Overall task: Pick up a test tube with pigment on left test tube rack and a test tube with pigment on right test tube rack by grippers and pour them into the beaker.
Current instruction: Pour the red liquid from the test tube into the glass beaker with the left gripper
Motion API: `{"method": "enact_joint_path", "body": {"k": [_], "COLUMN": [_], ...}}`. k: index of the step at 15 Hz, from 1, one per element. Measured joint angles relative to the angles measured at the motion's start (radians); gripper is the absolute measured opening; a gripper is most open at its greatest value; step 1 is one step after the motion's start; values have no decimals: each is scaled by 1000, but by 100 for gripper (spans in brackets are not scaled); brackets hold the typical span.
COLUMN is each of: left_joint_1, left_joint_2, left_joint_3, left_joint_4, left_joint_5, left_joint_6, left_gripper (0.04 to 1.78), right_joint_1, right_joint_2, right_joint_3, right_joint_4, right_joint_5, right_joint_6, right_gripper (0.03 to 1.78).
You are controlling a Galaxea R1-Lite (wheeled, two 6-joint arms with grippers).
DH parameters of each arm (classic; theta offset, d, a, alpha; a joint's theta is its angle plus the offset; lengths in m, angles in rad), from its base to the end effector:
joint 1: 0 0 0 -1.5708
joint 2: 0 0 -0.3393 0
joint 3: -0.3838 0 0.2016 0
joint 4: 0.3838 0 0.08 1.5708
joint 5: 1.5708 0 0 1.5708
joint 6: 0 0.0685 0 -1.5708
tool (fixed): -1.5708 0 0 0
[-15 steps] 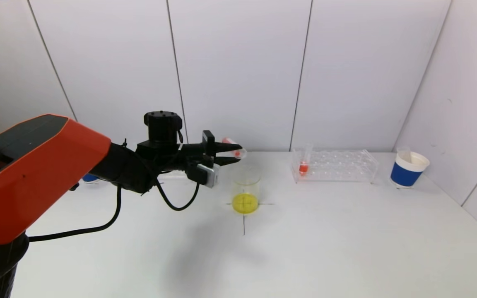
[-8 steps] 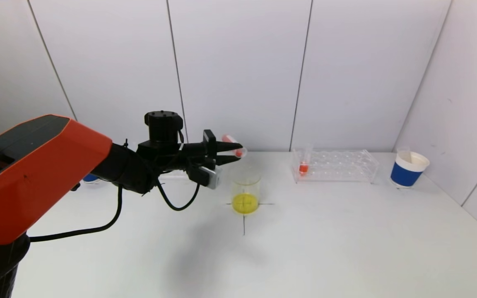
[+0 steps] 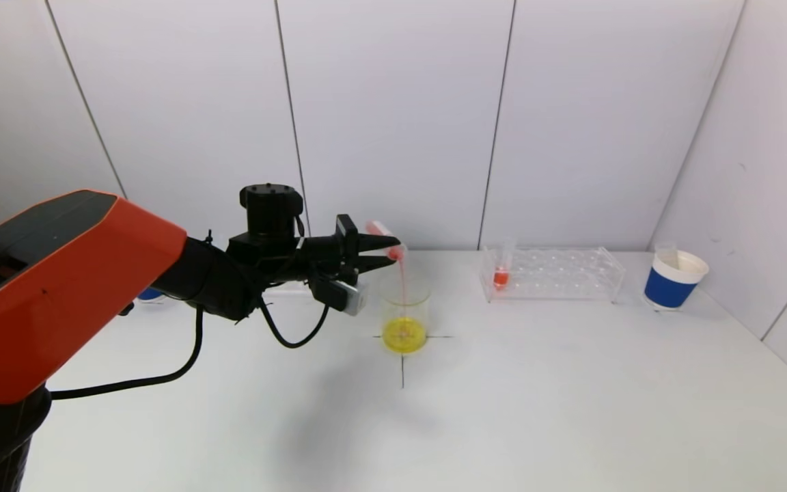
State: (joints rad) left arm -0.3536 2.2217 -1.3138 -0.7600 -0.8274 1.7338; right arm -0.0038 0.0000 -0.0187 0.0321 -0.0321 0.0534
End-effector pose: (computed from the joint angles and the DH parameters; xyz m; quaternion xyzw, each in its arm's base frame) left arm 0.4564 -0.2222 0.1504 0.6203 -0.3768 -0.4141 0.5493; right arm -0.0054 -0.0022 0.0770 0.0266 0.0062 -0.0181 0.9995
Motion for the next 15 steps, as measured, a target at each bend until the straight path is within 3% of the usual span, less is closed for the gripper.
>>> {"method": "enact_joint_path", "body": {"k": [15], "left_joint_1": [-2], "left_joint_2": [-2], "left_joint_3": [-5], "left_joint_4": [15], "left_joint_5": [23], "left_joint_6": [137], "left_gripper": [42], "right_joint_1": [0], "right_joint_2": [0], "right_joint_3": [0], "right_joint_4": [0], "right_joint_5": [0], "right_joint_6": [0], "right_gripper": [176]}}
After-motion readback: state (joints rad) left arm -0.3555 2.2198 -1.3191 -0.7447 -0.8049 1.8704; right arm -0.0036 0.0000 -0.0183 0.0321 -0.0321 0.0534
